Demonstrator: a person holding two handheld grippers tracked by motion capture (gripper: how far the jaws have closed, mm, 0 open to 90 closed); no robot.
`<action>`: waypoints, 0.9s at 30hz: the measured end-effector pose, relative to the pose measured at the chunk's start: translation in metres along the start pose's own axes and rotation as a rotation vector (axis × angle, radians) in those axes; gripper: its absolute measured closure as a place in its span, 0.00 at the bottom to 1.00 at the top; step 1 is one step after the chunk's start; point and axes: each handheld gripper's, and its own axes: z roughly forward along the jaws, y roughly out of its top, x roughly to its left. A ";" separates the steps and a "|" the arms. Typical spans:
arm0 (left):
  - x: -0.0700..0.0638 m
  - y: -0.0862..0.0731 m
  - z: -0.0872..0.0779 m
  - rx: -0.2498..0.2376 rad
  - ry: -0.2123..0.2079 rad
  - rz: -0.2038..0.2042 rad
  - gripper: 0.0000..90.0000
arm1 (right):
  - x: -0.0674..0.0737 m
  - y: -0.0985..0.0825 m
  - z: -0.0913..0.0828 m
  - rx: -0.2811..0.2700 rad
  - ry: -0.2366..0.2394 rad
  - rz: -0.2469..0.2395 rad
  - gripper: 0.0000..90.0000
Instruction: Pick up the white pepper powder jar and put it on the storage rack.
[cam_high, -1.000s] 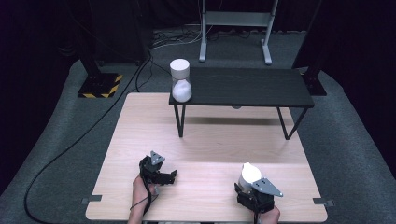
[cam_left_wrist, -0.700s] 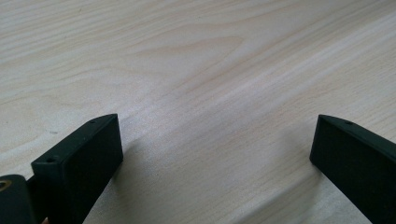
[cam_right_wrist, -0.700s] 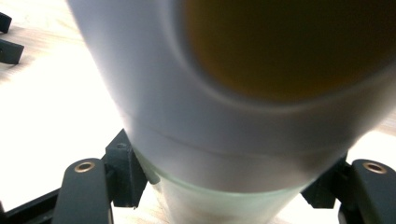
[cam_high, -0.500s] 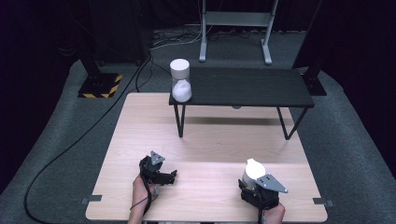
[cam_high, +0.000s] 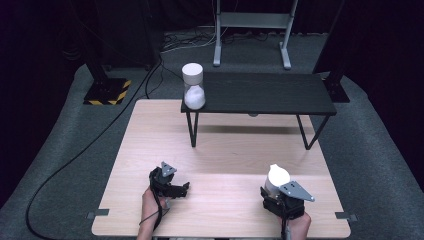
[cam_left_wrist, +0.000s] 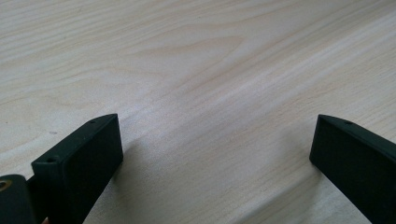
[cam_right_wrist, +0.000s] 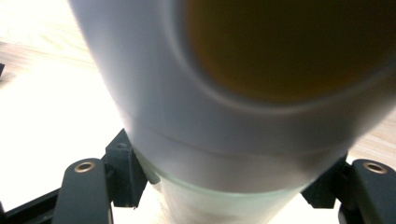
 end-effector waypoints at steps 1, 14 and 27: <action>0.000 0.000 0.000 0.000 0.000 0.000 0.03 | -0.001 0.003 0.000 0.006 -0.002 -0.005 0.33; 0.001 0.000 0.000 0.001 -0.004 0.001 0.03 | -0.013 0.020 -0.006 -0.005 -0.026 -0.026 0.33; 0.001 0.000 0.000 0.000 -0.006 0.003 0.03 | -0.024 0.038 -0.006 -0.006 -0.033 -0.049 0.33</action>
